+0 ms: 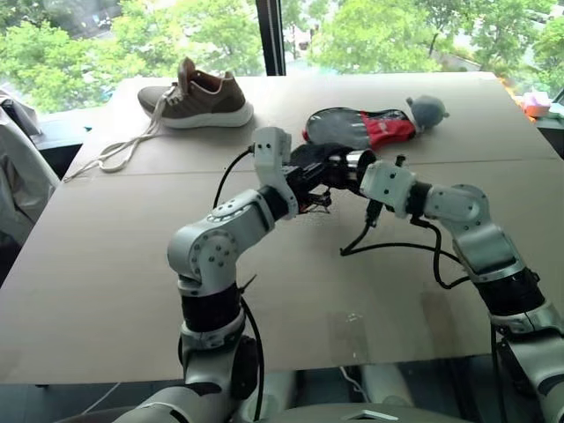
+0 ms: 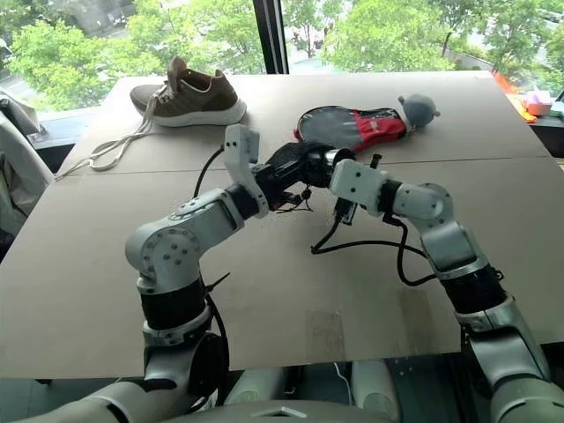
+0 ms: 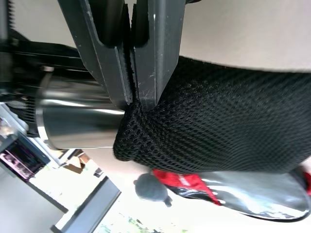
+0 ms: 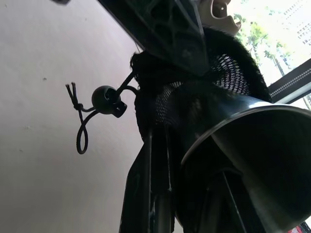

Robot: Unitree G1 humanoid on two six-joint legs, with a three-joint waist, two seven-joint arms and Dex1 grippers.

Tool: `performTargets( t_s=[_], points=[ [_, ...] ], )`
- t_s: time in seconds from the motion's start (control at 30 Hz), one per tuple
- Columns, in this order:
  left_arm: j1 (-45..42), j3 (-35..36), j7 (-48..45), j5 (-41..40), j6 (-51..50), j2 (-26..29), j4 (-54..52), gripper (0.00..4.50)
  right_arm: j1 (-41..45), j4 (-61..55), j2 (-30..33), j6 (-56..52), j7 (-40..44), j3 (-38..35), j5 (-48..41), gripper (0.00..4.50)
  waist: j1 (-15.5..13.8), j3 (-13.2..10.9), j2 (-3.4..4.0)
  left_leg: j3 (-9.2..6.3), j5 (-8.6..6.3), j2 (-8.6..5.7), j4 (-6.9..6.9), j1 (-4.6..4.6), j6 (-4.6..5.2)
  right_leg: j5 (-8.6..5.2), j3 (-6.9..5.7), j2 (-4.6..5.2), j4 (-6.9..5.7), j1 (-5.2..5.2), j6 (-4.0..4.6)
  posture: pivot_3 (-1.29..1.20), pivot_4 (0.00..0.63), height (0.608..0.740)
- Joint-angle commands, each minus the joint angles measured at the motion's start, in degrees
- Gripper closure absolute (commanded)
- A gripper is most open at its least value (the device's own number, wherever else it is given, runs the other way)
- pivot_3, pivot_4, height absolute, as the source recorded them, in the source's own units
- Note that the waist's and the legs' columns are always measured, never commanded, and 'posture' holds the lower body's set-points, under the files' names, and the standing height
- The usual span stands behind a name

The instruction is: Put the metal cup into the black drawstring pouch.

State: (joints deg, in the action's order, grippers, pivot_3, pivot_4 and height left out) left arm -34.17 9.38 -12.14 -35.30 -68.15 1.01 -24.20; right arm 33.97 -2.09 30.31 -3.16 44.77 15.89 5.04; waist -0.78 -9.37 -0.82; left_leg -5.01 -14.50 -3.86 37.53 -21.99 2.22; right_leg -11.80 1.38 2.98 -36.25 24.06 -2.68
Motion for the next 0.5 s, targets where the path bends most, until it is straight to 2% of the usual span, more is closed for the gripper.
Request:
performTargets(
  t_s=[0.03, 0.13, 0.23, 0.3, 0.5],
  points=[
    [0.0, -1.4, -1.0, -2.3, 1.1, 0.5, -3.0, 4.50, 1.6, 1.9, 0.1, 5.5, -1.9, 0.4, 3.6, 4.39, 0.1, 0.0, 0.00, 0.02, 0.00, 0.00, 0.00, 0.01, 0.00, 0.00, 0.02, -0.01, 0.00, 0.00, 0.00, 0.00, 0.150, 0.740],
    [0.3, -2.3, -1.5, -3.8, 1.2, 0.4, -3.6, 4.50, 0.6, 1.4, -5.3, -1.2, -5.1, -2.0, -0.3, 4.39, 0.5, 0.0, 0.00, 0.04, 0.01, 0.03, -0.02, 0.02, -0.02, 0.00, 0.08, -0.05, -0.01, 0.03, 0.00, 0.00, 0.150, 0.740],
    [1.2, -2.7, -1.6, -4.9, 1.3, 0.4, -3.9, 4.50, 0.4, -0.8, -14.2, -15.3, -10.6, -9.6, -10.4, 4.39, 0.8, 0.0, 0.00, 0.03, 0.07, 0.08, -0.07, 0.00, -0.11, 0.02, 0.13, -0.08, -0.11, 0.14, 0.05, 0.00, 0.150, 0.740],
    [1.5, -3.1, -1.4, -5.2, 1.5, 0.6, -4.1, 4.50, 0.7, -1.1, -17.3, -20.6, -12.9, -13.7, -14.7, 4.39, 0.7, 0.0, 0.00, 0.02, 0.07, 0.08, -0.07, 0.00, -0.12, 0.04, 0.15, -0.08, -0.16, 0.15, 0.08, 0.00, 0.150, 0.740],
    [2.2, -4.1, -1.6, -6.8, 1.5, 0.8, -5.3, 4.50, 2.9, -3.8, -28.1, -38.7, -21.0, -27.8, -36.5, 4.39, 0.4, 0.0, 0.02, 0.00, 0.07, 0.04, -0.08, 0.00, -0.11, 0.07, 0.11, -0.06, -0.19, 0.16, 0.12, 0.00, 0.150, 0.740]
  ],
)
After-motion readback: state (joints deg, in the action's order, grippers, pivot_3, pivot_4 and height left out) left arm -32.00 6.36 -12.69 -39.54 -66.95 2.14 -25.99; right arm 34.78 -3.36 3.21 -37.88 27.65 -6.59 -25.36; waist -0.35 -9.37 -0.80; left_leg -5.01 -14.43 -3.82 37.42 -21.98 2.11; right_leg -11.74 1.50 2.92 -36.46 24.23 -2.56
